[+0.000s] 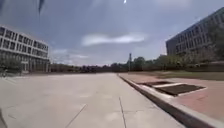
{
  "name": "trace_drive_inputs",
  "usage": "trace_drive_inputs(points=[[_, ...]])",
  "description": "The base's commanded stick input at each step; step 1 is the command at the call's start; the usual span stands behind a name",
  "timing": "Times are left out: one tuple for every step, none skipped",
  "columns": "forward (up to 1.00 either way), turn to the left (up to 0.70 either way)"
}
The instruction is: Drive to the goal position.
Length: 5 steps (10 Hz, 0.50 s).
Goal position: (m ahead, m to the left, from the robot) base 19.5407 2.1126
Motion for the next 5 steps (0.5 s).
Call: trace_drive_inputs(points=[[1.00, 0.00], [1.00, 0.00], [1.00, 0.00], [1.00, 0.00], [1.00, 0.00]])
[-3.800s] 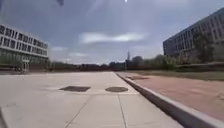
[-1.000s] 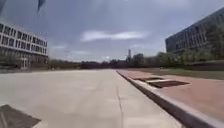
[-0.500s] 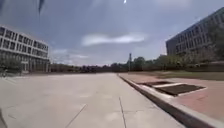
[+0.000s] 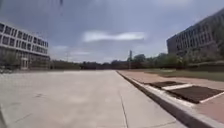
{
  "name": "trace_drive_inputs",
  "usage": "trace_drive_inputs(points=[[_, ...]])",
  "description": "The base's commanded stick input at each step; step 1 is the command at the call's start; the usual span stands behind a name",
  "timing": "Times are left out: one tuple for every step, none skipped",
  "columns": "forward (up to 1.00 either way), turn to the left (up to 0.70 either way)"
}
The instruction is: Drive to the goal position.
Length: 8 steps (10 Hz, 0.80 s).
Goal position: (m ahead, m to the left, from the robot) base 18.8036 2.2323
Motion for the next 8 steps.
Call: trace_drive_inputs(points=[[1.00, 0.00], [1.00, 0.00], [1.00, 0.00], [1.00, 0.00], [1.00, 0.00], [1.00, 0.00], [1.00, 0.00], [1.00, 0.00]])
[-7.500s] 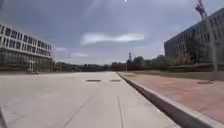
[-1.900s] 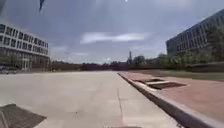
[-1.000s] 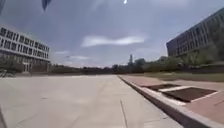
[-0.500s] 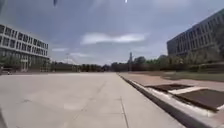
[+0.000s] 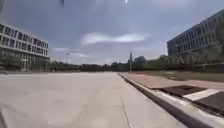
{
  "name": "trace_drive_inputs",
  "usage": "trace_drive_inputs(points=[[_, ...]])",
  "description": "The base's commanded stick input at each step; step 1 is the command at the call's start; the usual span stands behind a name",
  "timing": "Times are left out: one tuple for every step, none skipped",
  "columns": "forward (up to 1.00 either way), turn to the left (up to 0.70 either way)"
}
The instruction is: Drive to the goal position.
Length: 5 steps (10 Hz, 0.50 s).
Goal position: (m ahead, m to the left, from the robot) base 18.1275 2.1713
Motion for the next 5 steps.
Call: trace_drive_inputs(points=[[1.00, 0.00], [1.00, 0.00], [1.00, 0.00], [1.00, 0.00], [1.00, 0.00]])
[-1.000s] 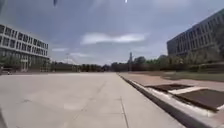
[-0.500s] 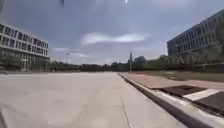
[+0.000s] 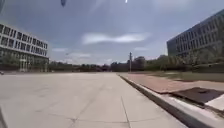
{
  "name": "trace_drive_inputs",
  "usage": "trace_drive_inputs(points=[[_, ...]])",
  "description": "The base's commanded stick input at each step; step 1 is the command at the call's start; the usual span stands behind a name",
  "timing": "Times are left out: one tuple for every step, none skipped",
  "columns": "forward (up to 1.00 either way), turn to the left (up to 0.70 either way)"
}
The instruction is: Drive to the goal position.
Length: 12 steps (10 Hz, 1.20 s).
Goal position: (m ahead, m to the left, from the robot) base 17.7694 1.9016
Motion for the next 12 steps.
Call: trace_drive_inputs(points=[[1.00, 0.00], [1.00, 0.00], [1.00, 0.00], [1.00, 0.00], [1.00, 0.00], [1.00, 0.00], [0.97, 0.00], [0.91, 0.00], [0.91, 0.00], [0.91, 0.00], [0.92, 0.00], [0.92, 0.00]])
